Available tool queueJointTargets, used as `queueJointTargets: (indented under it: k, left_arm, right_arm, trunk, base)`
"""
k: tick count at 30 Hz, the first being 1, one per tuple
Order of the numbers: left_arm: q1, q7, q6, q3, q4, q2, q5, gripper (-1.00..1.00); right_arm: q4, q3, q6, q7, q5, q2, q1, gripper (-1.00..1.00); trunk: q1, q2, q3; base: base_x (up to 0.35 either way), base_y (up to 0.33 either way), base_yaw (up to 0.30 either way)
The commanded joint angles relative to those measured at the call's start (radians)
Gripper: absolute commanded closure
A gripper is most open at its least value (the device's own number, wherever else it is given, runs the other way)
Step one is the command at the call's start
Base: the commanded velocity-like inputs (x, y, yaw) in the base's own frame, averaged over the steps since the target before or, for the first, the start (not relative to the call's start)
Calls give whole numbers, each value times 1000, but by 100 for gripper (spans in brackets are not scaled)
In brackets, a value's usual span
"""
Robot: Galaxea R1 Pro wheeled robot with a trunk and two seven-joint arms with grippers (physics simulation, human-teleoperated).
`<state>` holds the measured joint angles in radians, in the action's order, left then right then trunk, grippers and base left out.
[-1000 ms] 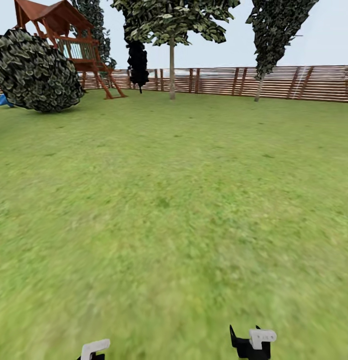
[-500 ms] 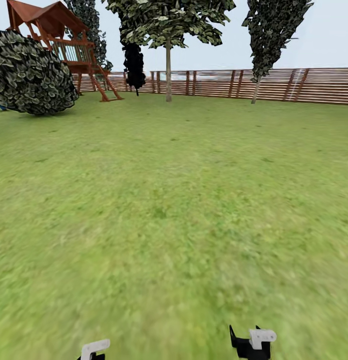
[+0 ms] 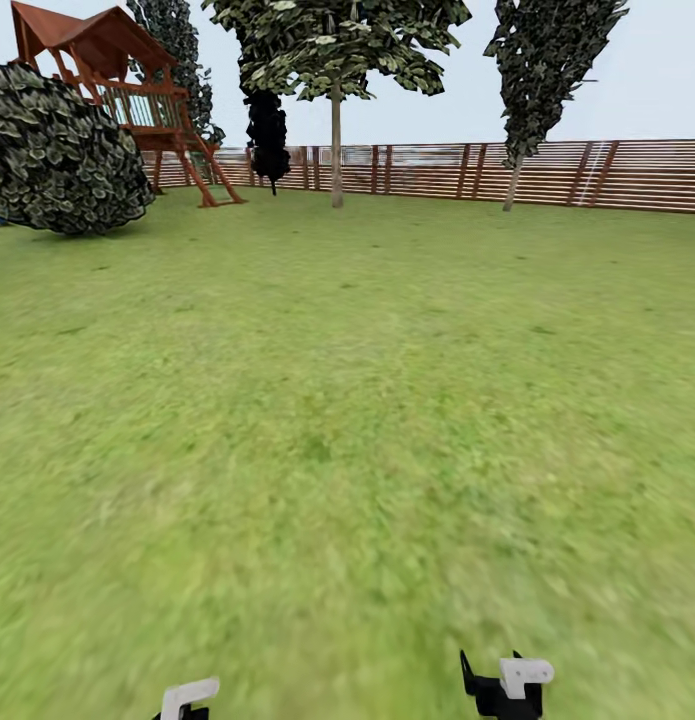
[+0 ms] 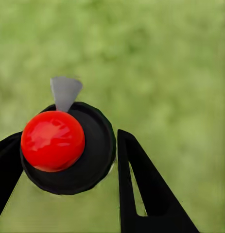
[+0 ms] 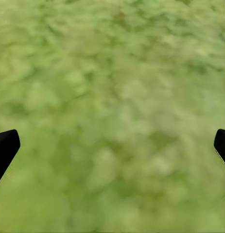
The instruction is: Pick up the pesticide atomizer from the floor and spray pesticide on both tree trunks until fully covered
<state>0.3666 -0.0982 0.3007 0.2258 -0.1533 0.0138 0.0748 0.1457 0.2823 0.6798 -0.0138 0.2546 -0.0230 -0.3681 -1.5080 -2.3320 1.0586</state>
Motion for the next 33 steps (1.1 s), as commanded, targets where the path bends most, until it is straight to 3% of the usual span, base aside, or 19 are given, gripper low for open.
queueJointTargets:
  k: [1,25,28,31,33]
  left_arm:
    - [0,-1,0,0,0,0,0,100]
    - [0,-1,0,0,0,0,0,100]
    - [0,-1,0,0,0,0,0,100]
    - [0,-1,0,0,0,0,0,100]
    - [0,-1,0,0,0,0,0,100]
  right_arm:
    - [0,0,0,0,0,0,0,-100]
    - [0,-1,1,1,1,0,0,-100]
    - [-38,0,1,5,-2,7,0,-100]
    - [-73,0,85,6,-2,6,13,-100]
    - [-75,0,198,4,-1,4,39,-100]
  trunk:
    - [0,0,0]
    - [0,0,-15]
    - [0,0,-15]
    - [0,0,-15]
    - [0,0,-15]
  base:
    - [338,0,0]
    - [338,0,0]
    - [338,0,0]
    - [338,0,0]
    - [338,0,0]
